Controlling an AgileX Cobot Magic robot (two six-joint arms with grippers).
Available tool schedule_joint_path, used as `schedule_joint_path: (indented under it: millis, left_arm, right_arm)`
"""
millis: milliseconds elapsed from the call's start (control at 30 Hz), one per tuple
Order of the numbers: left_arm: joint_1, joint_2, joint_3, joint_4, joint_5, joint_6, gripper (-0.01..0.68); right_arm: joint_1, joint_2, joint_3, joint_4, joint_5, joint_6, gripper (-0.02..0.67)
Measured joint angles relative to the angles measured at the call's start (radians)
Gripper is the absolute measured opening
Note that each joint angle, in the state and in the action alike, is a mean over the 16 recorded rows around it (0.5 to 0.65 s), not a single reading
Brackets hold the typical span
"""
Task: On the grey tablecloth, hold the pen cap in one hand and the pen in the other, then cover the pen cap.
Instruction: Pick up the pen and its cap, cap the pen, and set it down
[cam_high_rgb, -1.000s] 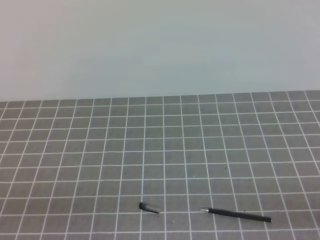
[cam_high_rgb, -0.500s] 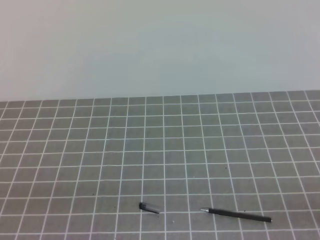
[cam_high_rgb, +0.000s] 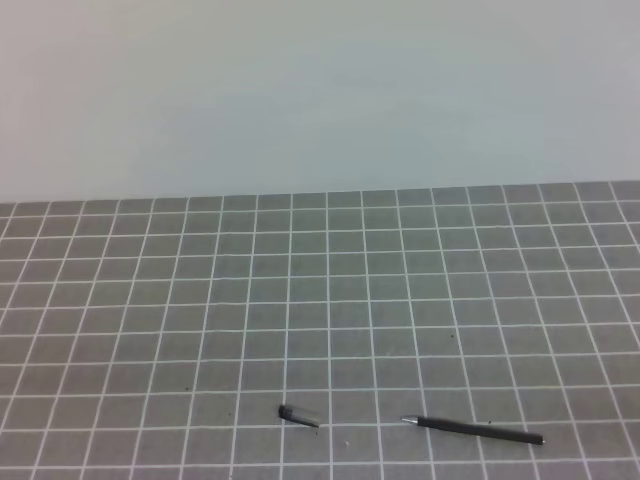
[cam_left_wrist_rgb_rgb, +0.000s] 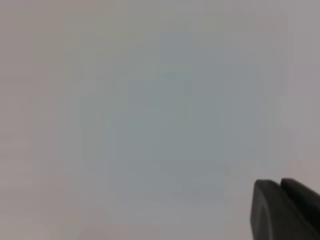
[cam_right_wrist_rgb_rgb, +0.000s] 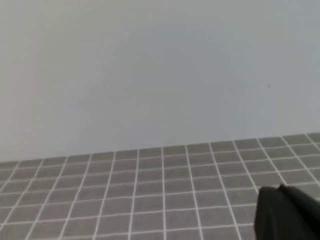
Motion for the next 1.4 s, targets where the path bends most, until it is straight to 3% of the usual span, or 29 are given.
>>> schedule_joint_path:
  millis: [167,333,633,833,1067,1400]
  left_arm:
    - [0.0,0.0,-0.01,-0.004,0.068,0.034,-0.003]
    - [0.0,0.0,-0.01,-0.009,0.121,0.037,-0.003]
    - [0.0,0.0,0.004,-0.01,0.133,0.036,-0.003]
    - [0.0,0.0,0.017,-0.011,0.117,0.036,-0.003]
    - [0.0,0.0,0.023,-0.014,0.106,0.036,-0.003]
    - [0.0,0.0,0.023,-0.022,0.109,0.036,-0.003]
  right_arm:
    - [0.0,0.073,-0.13,0.012,0.187,-0.029,-0.001]
    - [0.0,0.218,-0.267,0.089,0.349,-0.152,-0.001]
    - [0.008,0.634,-0.503,0.34,0.606,-0.595,-0.001]
    - [0.065,0.954,-0.649,0.436,0.757,-0.84,-0.001]
    - [0.21,1.279,-0.801,0.362,0.821,-0.927,-0.001]
    - [0.407,1.551,-0.927,0.17,0.744,-0.946,0.028]
